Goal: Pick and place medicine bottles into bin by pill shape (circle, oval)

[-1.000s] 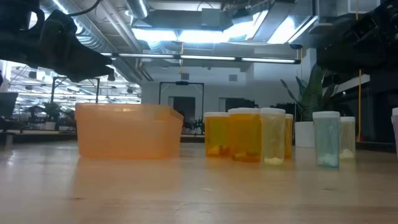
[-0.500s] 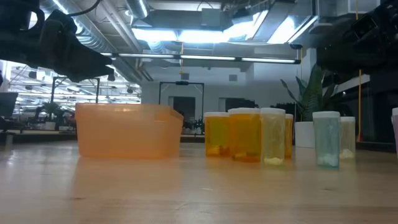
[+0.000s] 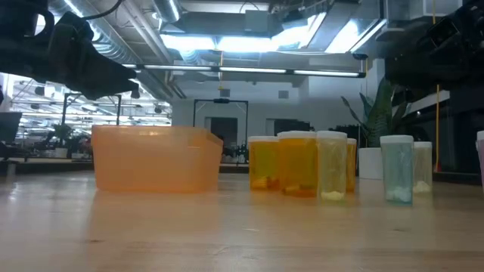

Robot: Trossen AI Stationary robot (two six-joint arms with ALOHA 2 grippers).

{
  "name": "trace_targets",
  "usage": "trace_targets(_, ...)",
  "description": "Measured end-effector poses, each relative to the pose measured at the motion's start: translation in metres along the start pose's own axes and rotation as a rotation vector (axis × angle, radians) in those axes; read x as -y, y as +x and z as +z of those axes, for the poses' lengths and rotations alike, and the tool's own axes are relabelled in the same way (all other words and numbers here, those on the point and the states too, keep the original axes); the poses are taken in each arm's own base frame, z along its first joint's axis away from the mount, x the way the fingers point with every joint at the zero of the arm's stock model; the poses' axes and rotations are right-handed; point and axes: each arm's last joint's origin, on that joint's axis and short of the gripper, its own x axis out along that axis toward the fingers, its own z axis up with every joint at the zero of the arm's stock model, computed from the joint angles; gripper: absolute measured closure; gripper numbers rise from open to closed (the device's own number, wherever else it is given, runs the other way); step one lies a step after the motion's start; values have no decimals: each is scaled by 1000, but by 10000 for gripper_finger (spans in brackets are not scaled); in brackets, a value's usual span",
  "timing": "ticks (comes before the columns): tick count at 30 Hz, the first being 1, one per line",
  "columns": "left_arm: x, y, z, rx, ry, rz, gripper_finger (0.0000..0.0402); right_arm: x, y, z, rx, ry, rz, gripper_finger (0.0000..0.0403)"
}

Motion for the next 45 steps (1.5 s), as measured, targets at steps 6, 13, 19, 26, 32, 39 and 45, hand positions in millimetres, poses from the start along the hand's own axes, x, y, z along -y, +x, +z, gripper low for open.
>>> trace_targets(6, 0, 0, 0, 0, 0, 0, 139, 0, 0, 0, 0, 0, 0, 247)
trace_targets(13, 0, 0, 0, 0, 0, 0, 139, 0, 0, 0, 0, 0, 0, 247)
trace_targets(19, 0, 0, 0, 0, 0, 0, 139, 0, 0, 1, 11, 0, -18, 247)
trace_targets(26, 0, 0, 0, 0, 0, 0, 139, 2, 0, 1, 19, -1, -81, 247)
trace_targets(32, 0, 0, 0, 0, 0, 0, 139, 2, 0, 3, 33, -14, -79, 247)
trace_targets(39, 0, 0, 0, 0, 0, 0, 139, 2, 0, 7, 78, 20, -71, 247)
trace_targets(45, 0, 0, 0, 0, 3, 0, 139, 2, 0, 7, 79, 35, -70, 247)
